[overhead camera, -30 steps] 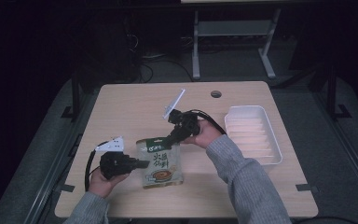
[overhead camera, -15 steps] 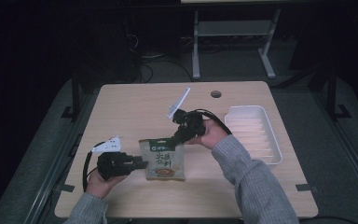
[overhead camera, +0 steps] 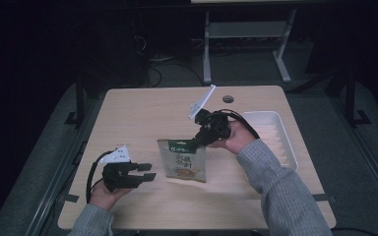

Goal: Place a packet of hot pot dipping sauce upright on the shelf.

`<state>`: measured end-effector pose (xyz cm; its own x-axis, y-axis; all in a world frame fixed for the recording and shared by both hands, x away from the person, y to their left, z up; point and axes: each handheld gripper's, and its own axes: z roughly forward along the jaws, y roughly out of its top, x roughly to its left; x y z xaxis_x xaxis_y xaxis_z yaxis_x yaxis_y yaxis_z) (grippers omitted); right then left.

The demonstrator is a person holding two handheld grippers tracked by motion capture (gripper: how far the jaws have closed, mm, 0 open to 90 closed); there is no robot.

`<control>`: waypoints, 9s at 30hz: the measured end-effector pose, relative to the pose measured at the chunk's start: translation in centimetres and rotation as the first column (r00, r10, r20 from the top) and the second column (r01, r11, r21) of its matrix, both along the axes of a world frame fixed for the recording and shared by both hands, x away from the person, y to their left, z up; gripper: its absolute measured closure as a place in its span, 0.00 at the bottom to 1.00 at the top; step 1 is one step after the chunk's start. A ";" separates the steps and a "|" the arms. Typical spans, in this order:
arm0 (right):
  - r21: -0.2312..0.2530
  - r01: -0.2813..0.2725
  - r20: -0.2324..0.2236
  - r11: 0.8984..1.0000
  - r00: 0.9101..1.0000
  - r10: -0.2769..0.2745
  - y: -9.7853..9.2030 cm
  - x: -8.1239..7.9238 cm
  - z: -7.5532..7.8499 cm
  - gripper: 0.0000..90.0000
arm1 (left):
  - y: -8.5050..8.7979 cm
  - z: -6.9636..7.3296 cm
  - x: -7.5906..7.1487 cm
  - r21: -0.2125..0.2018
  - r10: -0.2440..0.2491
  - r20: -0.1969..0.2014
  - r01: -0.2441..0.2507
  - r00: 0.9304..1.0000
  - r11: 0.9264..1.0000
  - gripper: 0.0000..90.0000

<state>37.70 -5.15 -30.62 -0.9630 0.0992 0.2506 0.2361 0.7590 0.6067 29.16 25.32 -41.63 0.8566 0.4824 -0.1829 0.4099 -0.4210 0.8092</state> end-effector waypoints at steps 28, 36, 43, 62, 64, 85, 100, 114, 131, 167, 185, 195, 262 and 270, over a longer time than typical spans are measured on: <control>-0.010 0.078 0.088 0.997 0.993 -0.077 -6.6 0.4 5.3 1.00 | 0.0 -0.9 -0.3 0.089 0.060 0.035 -0.063 0.998 0.994 0.39; -0.020 0.112 0.093 0.993 0.990 -0.110 -9.2 0.4 5.9 1.00 | -0.1 -1.1 -0.2 0.093 0.058 0.027 -0.060 0.998 0.994 0.38; -0.030 0.135 0.100 0.990 0.986 -0.131 -11.5 0.2 6.3 1.00 | -0.2 -1.2 -0.2 0.099 0.055 0.024 -0.057 0.998 0.993 0.37; -0.046 0.188 0.110 0.981 0.977 -0.182 -16.4 -0.8 6.8 1.00 | -0.4 -1.5 -0.1 0.111 0.052 0.018 -0.054 0.998 0.992 0.35; -0.050 0.196 0.109 0.979 0.976 -0.190 -16.8 -1.0 6.7 1.00 | -0.5 -1.6 -0.1 0.110 0.050 0.015 -0.052 0.999 0.993 0.35; -0.052 0.219 0.099 0.974 0.972 -0.214 -21.0 -2.6 6.6 1.00 | -0.5 -1.8 0.1 0.117 0.052 0.006 -0.052 0.999 0.992 0.33; -0.042 0.240 0.103 0.970 0.967 -0.235 -23.2 -3.3 6.4 1.00 | -0.7 -1.9 0.2 0.122 0.055 0.000 -0.054 0.999 0.991 0.33; -0.068 0.246 0.112 0.967 0.965 -0.238 -23.0 -1.3 6.1 1.00 | -0.5 -2.0 0.4 0.116 0.060 0.000 -0.059 0.998 0.992 0.32; -0.081 0.258 0.137 0.963 0.959 -0.246 -22.2 0.7 5.3 1.00 | -0.6 -2.0 0.4 0.115 0.058 -0.006 -0.057 0.998 0.992 0.31; -0.182 0.214 0.343 0.960 0.928 -0.142 -20.1 1.3 4.4 1.00 | -0.5 -2.1 0.6 0.095 0.055 -0.022 -0.052 0.998 0.994 0.31; -0.115 0.222 0.243 0.968 0.952 -0.189 -21.8 1.5 1.0 0.99 | -0.5 -2.0 0.6 0.098 0.056 -0.022 -0.053 0.998 0.994 0.31; -0.050 0.273 0.202 0.961 0.945 -0.258 -23.5 1.3 -0.3 0.96 | -0.6 -2.0 0.6 0.100 0.056 -0.021 -0.054 0.998 0.994 0.31; 0.183 0.368 0.205 0.911 0.892 -0.402 -25.6 -8.1 0.0 0.55 | -0.5 -1.9 0.0 0.123 0.067 0.002 -0.067 0.998 0.990 0.28; 0.184 0.374 0.188 0.909 0.894 -0.406 -25.2 -9.2 -1.6 0.53 | -0.4 -1.9 0.0 0.124 0.068 0.006 -0.068 0.998 0.990 0.28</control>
